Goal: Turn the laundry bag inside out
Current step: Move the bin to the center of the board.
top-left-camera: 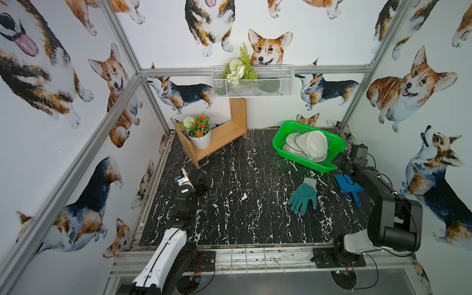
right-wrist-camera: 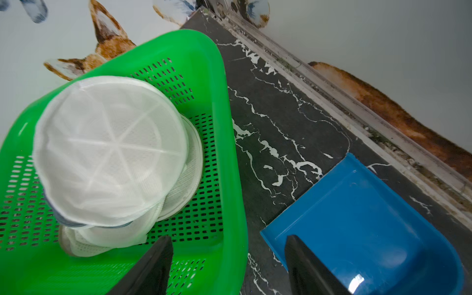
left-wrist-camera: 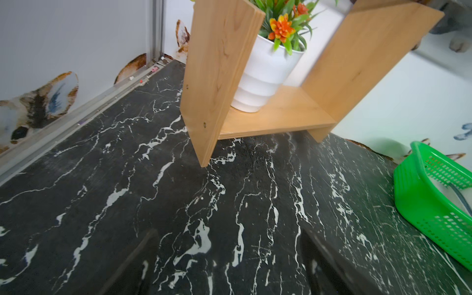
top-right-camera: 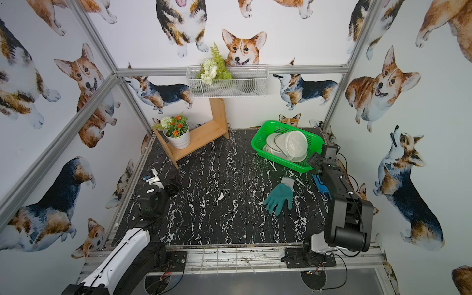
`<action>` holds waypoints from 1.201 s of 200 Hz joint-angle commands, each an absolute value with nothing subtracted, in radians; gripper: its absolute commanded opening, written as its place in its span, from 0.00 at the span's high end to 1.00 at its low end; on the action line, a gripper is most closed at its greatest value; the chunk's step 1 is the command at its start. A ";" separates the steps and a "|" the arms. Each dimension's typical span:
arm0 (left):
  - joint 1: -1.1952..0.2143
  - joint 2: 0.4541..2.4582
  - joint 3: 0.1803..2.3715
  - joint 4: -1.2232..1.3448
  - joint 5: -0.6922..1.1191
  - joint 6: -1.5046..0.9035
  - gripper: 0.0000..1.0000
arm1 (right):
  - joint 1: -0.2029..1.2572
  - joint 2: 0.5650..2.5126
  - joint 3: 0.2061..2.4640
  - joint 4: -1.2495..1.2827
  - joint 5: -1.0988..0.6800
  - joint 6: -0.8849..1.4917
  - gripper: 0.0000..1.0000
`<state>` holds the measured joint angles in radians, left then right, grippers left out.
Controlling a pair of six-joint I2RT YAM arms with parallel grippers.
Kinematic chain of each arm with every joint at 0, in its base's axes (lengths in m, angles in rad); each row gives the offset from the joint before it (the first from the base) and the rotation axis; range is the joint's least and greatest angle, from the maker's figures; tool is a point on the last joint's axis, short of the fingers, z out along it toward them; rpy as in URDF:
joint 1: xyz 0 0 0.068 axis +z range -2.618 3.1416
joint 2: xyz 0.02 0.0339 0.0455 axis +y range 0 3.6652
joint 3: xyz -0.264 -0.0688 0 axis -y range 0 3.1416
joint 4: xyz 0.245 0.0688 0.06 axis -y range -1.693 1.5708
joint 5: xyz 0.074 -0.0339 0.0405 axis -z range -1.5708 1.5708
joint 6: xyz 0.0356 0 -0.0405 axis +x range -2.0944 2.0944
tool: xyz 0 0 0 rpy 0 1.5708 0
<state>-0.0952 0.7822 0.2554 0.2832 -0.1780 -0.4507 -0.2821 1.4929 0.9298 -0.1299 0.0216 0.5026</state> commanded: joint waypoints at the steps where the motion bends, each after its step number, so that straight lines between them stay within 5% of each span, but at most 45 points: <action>1: -0.144 0.804 0.274 0.283 -0.191 -0.435 0.09 | -0.281 1.556 0.966 -0.138 -0.028 0.465 0.34; 72: -0.332 0.997 0.401 0.330 -0.258 -0.373 0.11 | -0.281 1.621 0.976 -0.101 -0.085 0.392 0.89; 148: -0.414 1.168 0.532 0.362 -0.216 -0.337 0.11 | -0.192 1.644 1.038 -0.159 -0.144 0.260 1.00; 186: -0.424 1.256 0.599 0.379 -0.187 -0.352 0.11 | -0.158 1.703 1.114 -0.192 -0.158 0.271 0.95; 219: -0.423 1.294 0.625 0.371 -0.206 -0.397 0.11 | -0.158 1.702 1.159 -0.255 -0.096 0.273 0.53; 240: -0.423 1.307 0.644 0.337 -0.257 -0.442 0.10 | -0.151 1.652 1.216 -0.308 0.001 0.270 0.38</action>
<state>-0.4244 1.2972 0.6220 0.3542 -0.2062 -0.3828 -0.1574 1.6997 1.1664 -0.2443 -0.1196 0.2974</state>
